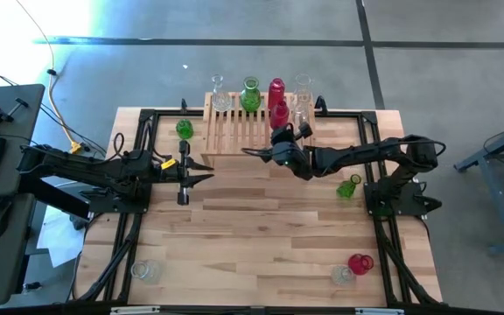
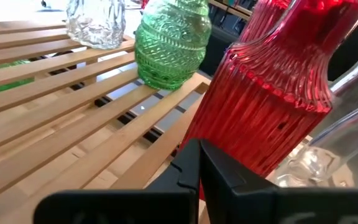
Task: Sort vases onto shelf
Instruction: Put the red vase on the shelf aligned with the other red vase
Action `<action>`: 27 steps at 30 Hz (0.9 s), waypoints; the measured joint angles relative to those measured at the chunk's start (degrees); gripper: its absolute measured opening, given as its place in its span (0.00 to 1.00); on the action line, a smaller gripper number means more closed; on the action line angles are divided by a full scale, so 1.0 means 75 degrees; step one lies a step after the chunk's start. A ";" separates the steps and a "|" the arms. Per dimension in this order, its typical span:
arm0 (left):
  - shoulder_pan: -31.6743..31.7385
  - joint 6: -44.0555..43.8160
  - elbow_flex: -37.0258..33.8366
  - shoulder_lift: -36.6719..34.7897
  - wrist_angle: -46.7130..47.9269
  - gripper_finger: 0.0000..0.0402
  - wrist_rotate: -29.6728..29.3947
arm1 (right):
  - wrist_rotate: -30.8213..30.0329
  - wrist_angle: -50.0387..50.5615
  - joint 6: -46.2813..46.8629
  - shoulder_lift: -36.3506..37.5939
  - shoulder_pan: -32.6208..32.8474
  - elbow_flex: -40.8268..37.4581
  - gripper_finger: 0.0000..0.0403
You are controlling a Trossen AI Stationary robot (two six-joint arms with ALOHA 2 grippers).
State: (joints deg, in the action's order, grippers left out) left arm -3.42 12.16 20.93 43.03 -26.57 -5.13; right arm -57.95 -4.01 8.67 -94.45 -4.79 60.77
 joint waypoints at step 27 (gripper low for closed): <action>0.0002 -0.0010 0.0000 0.0000 0.0015 0.15 0.0000 | 0.0168 0.1073 -0.0618 0.0650 -0.0184 0.0000 0.01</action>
State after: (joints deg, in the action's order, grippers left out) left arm -3.40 12.09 20.93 43.03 -26.46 -5.13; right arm -56.70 4.04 4.03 -89.58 -6.18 60.77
